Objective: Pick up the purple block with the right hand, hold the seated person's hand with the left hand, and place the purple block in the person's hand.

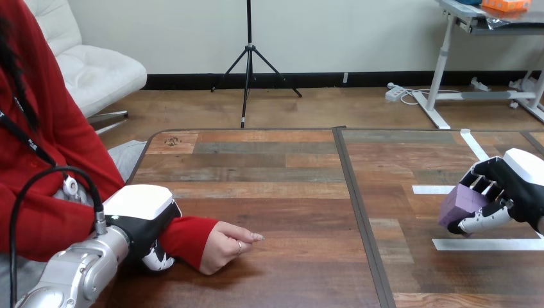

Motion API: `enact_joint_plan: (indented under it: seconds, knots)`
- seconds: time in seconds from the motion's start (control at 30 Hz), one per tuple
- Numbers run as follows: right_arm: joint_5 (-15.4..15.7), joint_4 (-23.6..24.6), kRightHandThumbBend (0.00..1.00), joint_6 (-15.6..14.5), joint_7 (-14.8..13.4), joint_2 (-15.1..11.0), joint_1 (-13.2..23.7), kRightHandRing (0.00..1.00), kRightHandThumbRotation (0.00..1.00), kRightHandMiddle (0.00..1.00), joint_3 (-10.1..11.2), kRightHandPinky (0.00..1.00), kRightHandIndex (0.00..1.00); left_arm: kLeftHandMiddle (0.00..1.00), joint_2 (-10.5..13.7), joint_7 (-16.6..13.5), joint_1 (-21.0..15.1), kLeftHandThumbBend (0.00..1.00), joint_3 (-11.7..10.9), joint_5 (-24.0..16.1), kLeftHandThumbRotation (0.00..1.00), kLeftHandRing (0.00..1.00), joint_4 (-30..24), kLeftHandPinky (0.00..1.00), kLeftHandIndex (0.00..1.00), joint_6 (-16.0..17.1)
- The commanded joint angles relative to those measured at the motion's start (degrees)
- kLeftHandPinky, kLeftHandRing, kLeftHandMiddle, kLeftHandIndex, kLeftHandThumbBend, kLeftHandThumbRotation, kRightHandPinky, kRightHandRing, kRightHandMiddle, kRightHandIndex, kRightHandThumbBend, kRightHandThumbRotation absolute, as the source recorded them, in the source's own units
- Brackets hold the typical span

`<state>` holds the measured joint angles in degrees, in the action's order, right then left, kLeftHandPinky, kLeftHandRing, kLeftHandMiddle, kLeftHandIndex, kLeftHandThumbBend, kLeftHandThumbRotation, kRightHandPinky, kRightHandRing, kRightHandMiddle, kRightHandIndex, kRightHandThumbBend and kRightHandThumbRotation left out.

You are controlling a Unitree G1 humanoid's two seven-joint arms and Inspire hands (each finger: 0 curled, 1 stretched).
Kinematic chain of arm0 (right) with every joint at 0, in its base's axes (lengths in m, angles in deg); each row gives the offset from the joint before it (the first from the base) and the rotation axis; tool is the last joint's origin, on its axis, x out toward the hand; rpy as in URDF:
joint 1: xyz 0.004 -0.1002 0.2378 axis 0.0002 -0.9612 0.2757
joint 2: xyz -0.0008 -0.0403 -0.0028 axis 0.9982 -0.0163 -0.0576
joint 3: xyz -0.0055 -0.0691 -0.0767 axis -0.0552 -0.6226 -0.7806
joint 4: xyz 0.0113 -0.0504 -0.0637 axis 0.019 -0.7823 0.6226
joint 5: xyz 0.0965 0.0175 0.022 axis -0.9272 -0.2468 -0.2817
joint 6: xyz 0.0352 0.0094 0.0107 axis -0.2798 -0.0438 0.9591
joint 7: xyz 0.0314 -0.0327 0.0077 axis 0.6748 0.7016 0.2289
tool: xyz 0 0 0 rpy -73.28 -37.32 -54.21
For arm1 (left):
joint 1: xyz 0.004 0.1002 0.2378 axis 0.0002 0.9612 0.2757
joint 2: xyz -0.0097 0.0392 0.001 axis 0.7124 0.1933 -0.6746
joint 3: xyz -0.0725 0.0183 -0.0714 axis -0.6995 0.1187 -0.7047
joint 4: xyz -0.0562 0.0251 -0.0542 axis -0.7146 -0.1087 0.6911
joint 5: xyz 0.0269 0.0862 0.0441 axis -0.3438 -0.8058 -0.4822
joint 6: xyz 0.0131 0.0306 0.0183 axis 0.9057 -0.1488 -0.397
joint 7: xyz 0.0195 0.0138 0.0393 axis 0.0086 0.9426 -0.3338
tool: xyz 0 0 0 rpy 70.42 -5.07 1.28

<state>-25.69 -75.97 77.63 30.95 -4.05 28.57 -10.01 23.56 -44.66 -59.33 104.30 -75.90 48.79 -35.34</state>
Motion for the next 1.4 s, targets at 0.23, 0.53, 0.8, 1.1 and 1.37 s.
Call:
enact_joint_plan:
  seconds: [0.23, 0.53, 0.8, 1.1, 1.37]
  knots:
    - [-0.99, 4.13, 0.72, -0.40, -0.12, -1.35, 2.12, 0.47, 0.00, 0.51, 1.92, 0.47, 0.52, 0.34, -0.48, -1.96, 2.10, 0.79, -0.30, 4.10, 0.00, 0.25, 2.10, 0.20, 0.41, -0.11]
    - [-0.58, 3.57, 0.72, 0.42, -0.41, -1.20, 2.39, 0.45, 0.00, 0.50, 1.70, 0.43, 0.52, 0.34, -0.89, -3.58, 2.68, 0.73, -1.07, 6.85, 0.00, 0.24, 1.27, 0.18, 0.38, -0.49]
    - [-0.15, 3.99, 0.72, 0.02, -0.54, -1.04, 2.43, 0.45, 0.00, 0.50, 1.48, 0.43, 0.52, 0.35, -0.78, -5.46, 3.31, 0.71, -1.89, 9.03, 0.00, 0.26, 0.16, 0.19, 0.36, 0.51]
    - [0.21, 3.60, 0.72, 0.26, -0.71, -0.85, 2.80, 0.45, 0.00, 0.50, 1.20, 0.43, 0.52, 0.36, -0.76, -5.83, 3.76, 0.69, -3.26, 11.84, 0.00, 0.27, -1.33, 0.20, 0.35, 1.19]
    - [0.28, 3.53, 0.72, 0.85, -0.74, -0.77, 2.91, 0.46, 0.00, 0.50, 1.14, 0.42, 0.52, 0.37, -0.38, -6.50, 4.22, 0.70, -4.26, 12.89, 0.00, 0.29, -2.67, 0.22, 0.35, 2.16]
